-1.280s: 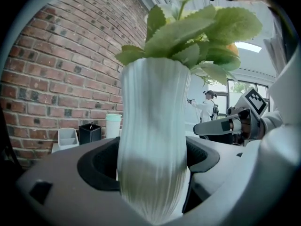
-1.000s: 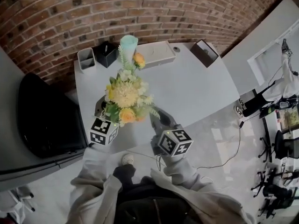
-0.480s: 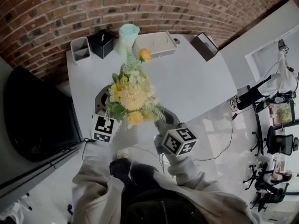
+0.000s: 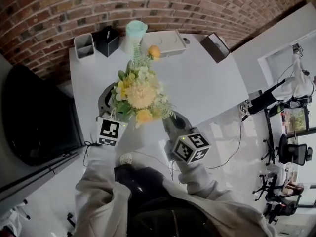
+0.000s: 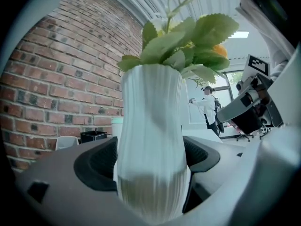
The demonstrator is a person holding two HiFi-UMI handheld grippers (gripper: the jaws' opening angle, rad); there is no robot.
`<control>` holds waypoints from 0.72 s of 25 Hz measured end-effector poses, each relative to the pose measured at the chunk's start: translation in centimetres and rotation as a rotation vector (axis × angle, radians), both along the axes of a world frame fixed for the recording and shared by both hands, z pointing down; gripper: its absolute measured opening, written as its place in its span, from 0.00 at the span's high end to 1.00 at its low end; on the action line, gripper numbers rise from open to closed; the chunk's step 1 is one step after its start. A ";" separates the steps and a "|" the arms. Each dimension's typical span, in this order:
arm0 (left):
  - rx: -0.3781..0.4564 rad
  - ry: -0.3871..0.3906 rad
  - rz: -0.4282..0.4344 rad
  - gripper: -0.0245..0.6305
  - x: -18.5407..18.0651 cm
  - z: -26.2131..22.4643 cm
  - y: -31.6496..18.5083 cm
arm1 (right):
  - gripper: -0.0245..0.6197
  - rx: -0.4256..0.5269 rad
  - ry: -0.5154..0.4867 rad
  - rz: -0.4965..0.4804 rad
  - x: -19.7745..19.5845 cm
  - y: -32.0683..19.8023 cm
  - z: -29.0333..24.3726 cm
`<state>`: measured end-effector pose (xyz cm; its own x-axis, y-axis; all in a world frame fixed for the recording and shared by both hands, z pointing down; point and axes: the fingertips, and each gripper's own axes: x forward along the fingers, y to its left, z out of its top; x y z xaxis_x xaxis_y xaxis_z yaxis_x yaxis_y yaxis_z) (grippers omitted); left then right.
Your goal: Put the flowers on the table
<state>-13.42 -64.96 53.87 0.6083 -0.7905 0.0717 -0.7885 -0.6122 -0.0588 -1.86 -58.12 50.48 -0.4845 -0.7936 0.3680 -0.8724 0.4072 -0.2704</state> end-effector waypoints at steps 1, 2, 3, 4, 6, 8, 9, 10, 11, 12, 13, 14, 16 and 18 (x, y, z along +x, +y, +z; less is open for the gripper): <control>0.004 -0.004 -0.013 0.33 -0.1 -0.1 -0.1 | 0.96 0.000 -0.003 0.001 0.1 0.0 0.0; 0.006 -0.007 -0.028 0.31 -0.2 -0.2 -0.1 | 0.96 -0.001 -0.006 0.003 0.2 0.1 0.0; 0.006 -0.009 -0.041 0.29 -0.3 -0.3 -0.1 | 0.96 -0.001 -0.008 0.004 0.3 0.1 0.0; 0.003 -0.008 -0.051 0.27 -0.4 -0.3 -0.1 | 0.96 -0.002 -0.009 0.005 0.3 0.2 0.0; -0.010 0.001 -0.061 0.25 -0.6 -0.2 -0.2 | 0.96 -0.001 -0.009 0.004 0.3 0.3 0.1; -0.023 0.013 -0.063 0.21 -0.8 0.0 -0.1 | 0.96 -0.002 -0.007 0.004 0.2 0.5 0.2; -0.028 0.019 -0.058 0.19 -0.9 0.0 0.0 | 0.96 -0.002 -0.006 0.004 0.2 0.6 0.3; -0.033 0.022 -0.050 0.16 -0.8 0.1 0.1 | 0.96 -0.001 -0.006 0.006 0.2 0.7 0.3; -0.036 0.021 -0.039 0.14 -0.6 0.1 0.2 | 0.96 -0.001 -0.006 0.007 0.2 0.7 0.3; -0.039 0.018 -0.029 0.12 -0.4 0.2 0.3 | 0.96 0.000 -0.006 0.008 0.2 0.7 0.3; -0.042 0.016 -0.023 0.11 -0.3 0.3 0.5 | 0.96 0.002 -0.005 0.010 0.3 0.7 0.3; -0.046 0.016 -0.020 0.09 -0.2 0.4 0.6 | 0.96 0.004 -0.004 0.013 0.3 0.8 0.3; -0.055 0.023 -0.026 0.09 -0.4 0.5 1.1 | 0.96 0.006 -0.002 0.019 0.5 1.0 0.3; -0.056 0.022 -0.034 0.09 -0.6 0.4 1.7 | 0.96 0.005 -0.007 0.023 0.6 1.3 0.4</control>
